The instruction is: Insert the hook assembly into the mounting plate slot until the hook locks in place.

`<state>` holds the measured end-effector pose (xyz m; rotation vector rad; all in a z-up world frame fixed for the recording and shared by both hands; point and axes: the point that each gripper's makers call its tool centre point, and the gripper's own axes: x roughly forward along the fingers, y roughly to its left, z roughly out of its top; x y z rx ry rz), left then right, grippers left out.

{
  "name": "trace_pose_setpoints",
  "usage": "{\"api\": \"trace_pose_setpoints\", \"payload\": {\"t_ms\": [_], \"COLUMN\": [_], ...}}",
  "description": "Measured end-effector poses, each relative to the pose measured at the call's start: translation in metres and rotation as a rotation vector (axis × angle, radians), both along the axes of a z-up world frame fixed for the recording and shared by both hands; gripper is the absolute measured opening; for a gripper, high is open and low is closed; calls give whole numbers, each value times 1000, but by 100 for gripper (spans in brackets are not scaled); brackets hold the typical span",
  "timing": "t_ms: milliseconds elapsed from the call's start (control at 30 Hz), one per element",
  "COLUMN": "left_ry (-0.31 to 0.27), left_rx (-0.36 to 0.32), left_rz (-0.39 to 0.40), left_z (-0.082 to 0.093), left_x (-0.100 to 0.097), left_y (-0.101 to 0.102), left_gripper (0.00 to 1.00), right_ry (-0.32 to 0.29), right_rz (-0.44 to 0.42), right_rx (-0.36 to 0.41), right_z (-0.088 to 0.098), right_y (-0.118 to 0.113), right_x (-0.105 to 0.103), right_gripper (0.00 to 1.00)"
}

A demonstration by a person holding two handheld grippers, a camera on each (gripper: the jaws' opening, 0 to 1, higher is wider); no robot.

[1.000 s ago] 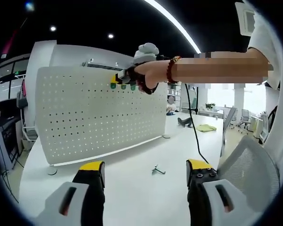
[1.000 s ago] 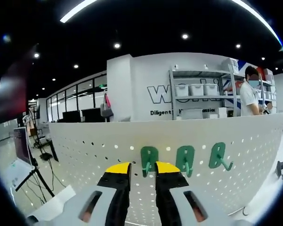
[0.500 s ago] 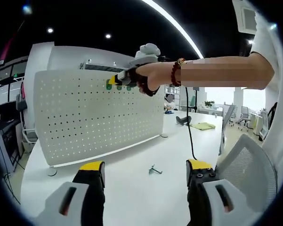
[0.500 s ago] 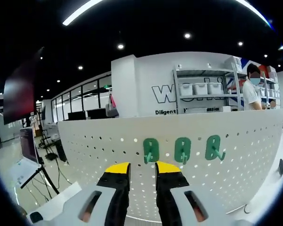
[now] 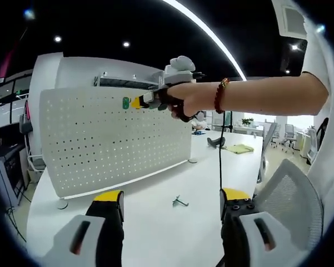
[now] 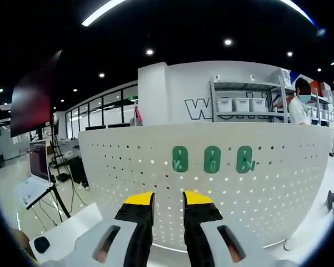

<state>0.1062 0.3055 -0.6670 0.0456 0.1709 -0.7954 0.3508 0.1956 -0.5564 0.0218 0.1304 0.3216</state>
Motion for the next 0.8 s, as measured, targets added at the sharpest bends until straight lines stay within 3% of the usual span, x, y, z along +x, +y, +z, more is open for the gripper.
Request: {"api": "trace_pose_setpoints", "payload": {"t_ms": [500, 800], "left_ry": [16, 28], "left_rx": [45, 59], "left_rz": [-35, -54], "left_z": [-2, -5], "left_x": [-11, -18], "left_y": [-15, -27], "left_gripper": [70, 69], "right_ry": [21, 63], "right_rz": [30, 21], "right_rx": [-6, -6], "right_z": [-18, -44], "right_y": [-18, -40], "right_x": [-27, -52], "right_gripper": [18, 18]}}
